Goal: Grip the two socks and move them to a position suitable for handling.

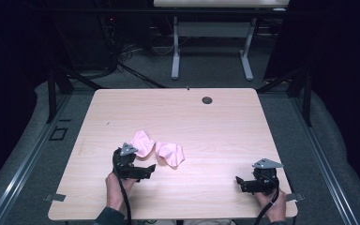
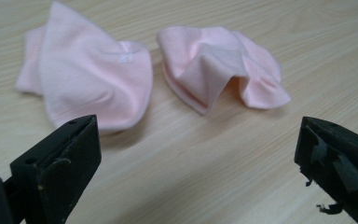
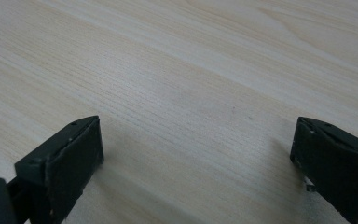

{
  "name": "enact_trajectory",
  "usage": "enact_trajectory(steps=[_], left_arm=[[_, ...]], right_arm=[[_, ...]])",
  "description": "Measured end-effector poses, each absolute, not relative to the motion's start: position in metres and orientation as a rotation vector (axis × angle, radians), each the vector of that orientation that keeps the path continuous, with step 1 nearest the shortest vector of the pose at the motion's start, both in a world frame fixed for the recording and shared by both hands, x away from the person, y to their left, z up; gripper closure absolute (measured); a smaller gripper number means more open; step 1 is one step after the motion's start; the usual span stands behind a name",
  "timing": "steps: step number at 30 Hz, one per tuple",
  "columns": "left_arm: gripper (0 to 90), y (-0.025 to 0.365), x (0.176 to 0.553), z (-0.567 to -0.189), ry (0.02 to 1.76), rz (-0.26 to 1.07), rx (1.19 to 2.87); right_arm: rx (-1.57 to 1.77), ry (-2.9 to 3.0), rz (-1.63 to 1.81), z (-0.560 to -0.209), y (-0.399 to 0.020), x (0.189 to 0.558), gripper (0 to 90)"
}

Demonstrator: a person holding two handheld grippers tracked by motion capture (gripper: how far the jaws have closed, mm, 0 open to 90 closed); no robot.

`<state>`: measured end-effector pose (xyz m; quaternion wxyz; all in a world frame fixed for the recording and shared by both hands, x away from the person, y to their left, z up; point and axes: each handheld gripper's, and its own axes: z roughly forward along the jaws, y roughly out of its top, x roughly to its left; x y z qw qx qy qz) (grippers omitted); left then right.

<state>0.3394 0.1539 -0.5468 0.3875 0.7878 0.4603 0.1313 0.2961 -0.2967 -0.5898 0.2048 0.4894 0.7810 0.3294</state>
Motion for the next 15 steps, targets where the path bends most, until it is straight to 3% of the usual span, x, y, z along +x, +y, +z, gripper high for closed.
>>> enact_trajectory(steps=[5,10,15], left_arm=[[10.4,0.135,0.353,-0.544,1.145,0.32,2.026],[25.3,0.119,0.371,-0.54,1.135,0.322,2.07],[31.5,0.107,0.384,-0.548,1.168,0.326,2.153]], right_arm=[[1.365,2.177,0.922,-0.59,-0.297,0.296,2.1],[1.366,2.177,0.921,-0.59,-0.297,0.296,2.2],[1.366,2.183,0.915,-0.589,-0.297,0.296,2.3]])
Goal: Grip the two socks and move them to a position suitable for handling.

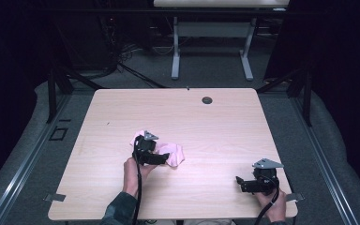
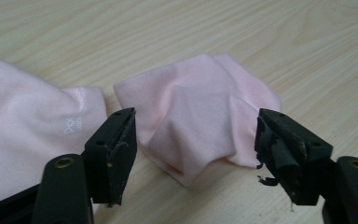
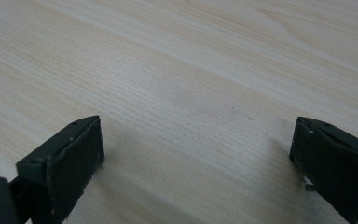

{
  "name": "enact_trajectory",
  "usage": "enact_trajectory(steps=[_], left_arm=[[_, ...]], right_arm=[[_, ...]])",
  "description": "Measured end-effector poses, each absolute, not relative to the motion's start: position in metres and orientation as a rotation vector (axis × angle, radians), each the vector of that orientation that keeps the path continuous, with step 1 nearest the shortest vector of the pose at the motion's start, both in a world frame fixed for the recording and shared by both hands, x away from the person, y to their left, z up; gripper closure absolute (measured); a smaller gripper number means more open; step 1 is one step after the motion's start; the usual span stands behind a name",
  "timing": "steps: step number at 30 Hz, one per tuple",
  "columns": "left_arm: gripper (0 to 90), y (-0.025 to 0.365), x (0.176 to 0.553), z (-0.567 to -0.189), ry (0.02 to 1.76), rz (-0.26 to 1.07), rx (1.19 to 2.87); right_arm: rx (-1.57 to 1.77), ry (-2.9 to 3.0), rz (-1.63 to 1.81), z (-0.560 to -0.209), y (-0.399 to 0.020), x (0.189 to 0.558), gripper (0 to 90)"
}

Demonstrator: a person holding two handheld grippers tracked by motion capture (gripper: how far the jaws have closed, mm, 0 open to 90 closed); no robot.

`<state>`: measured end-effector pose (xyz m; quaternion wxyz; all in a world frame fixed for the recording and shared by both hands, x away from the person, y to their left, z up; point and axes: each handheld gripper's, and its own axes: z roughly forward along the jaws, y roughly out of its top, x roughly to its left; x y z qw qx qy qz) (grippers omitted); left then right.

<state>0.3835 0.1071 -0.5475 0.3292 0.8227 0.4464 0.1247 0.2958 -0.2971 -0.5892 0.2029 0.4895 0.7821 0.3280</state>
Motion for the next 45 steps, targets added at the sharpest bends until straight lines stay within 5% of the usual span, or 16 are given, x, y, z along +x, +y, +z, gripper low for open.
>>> enact_trajectory(steps=[3,17,45], left_arm=[[36.0,0.105,0.387,-0.553,1.187,0.319,2.17],[82.7,0.101,0.393,-0.561,1.168,0.311,2.189],[84.4,0.093,0.303,-0.498,0.929,0.272,2.118]], right_arm=[[1.366,2.182,0.916,-0.589,-0.297,0.296,2.3],[1.367,2.178,0.922,-0.589,-0.297,0.296,2.7],[1.37,2.173,0.923,-0.589,-0.297,0.296,3.2]])
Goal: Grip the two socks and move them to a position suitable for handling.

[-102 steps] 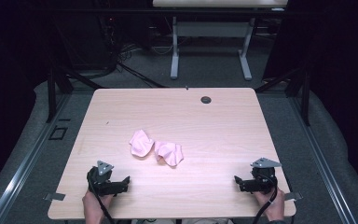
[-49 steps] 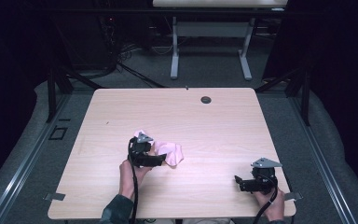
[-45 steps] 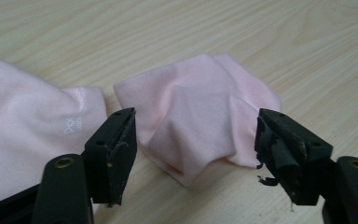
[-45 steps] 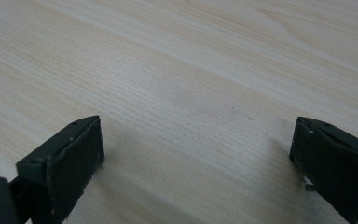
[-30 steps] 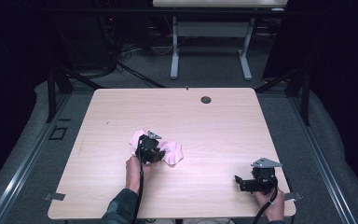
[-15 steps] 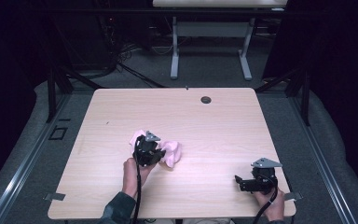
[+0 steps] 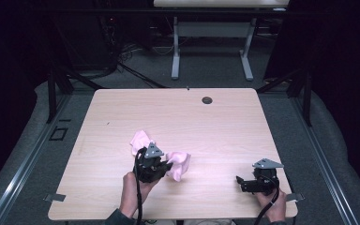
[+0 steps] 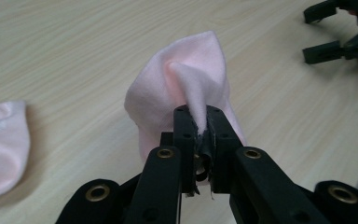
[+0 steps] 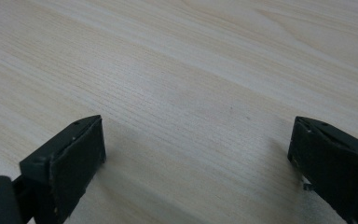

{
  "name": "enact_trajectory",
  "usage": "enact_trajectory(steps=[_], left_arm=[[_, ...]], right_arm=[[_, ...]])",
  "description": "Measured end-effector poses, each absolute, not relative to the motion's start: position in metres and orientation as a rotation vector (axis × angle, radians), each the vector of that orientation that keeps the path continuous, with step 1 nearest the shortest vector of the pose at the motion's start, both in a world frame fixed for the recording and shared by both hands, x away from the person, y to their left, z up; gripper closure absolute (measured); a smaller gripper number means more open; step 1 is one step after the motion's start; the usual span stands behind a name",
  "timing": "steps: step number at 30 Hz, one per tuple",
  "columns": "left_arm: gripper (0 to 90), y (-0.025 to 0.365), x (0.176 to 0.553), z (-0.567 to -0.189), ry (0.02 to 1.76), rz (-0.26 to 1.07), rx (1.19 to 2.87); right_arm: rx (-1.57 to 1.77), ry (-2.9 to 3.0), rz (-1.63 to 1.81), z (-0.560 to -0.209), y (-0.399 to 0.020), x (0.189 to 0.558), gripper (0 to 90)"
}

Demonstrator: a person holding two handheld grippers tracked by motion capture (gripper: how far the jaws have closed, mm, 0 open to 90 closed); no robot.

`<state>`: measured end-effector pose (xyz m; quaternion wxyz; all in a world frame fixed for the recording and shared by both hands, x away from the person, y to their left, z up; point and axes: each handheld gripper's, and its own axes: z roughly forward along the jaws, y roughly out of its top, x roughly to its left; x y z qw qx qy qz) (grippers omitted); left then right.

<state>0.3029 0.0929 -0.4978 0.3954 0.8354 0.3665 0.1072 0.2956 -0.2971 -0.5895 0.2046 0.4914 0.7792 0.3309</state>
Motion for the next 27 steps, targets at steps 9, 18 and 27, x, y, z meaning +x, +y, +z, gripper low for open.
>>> enact_trajectory(steps=[9,18,27], left_arm=[[84.3,0.083,0.274,-0.507,0.891,0.16,2.134],[84.3,0.066,0.285,-0.54,0.939,0.046,2.211],[60.8,0.052,0.289,-0.556,0.969,0.069,2.242]], right_arm=[[1.368,2.169,0.925,-0.59,-0.297,0.296,3.3],[1.374,2.165,0.927,-0.59,-0.297,0.295,3.6],[1.368,2.17,0.922,-0.589,-0.297,0.295,4.9]])
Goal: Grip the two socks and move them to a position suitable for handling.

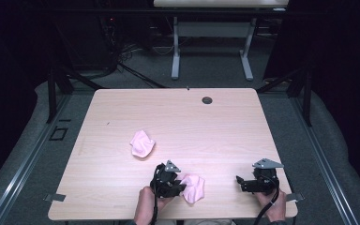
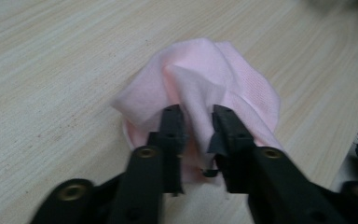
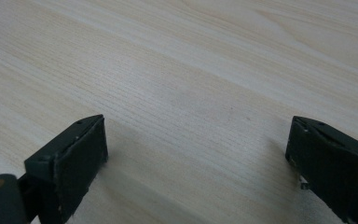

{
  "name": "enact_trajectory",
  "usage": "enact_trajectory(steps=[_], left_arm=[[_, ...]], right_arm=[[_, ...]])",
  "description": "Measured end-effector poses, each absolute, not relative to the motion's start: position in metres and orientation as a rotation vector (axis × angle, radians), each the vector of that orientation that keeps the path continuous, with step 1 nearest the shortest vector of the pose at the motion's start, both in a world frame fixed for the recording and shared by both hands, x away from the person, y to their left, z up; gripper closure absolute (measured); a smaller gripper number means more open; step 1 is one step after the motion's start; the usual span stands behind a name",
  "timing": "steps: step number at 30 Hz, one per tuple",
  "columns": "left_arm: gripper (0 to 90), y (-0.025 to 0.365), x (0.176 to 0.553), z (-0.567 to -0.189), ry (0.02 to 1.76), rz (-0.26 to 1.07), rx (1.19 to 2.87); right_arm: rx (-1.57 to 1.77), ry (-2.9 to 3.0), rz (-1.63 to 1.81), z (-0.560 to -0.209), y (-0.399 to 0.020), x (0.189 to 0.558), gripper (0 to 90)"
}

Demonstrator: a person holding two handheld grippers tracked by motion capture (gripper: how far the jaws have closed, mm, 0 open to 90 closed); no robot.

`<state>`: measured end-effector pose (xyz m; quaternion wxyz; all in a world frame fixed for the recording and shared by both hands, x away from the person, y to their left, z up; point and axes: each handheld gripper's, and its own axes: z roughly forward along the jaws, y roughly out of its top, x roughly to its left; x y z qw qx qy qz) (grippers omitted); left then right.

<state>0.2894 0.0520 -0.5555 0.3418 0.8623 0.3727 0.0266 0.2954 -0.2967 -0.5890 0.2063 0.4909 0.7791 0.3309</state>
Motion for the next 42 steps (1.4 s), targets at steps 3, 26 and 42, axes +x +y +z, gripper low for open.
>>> enact_trajectory(steps=[3,26,42], left_arm=[[38.0,0.053,0.286,-0.55,0.974,0.127,2.223],[36.9,0.092,0.308,-0.557,1.162,0.17,2.221],[57.6,0.058,0.305,-0.559,1.036,0.322,2.407]], right_arm=[[1.366,2.173,0.916,-0.588,-0.296,0.295,6.0],[1.324,2.336,1.065,-0.552,-0.219,0.265,14.2],[1.247,2.459,0.975,-0.56,-0.17,0.258,45.9]])
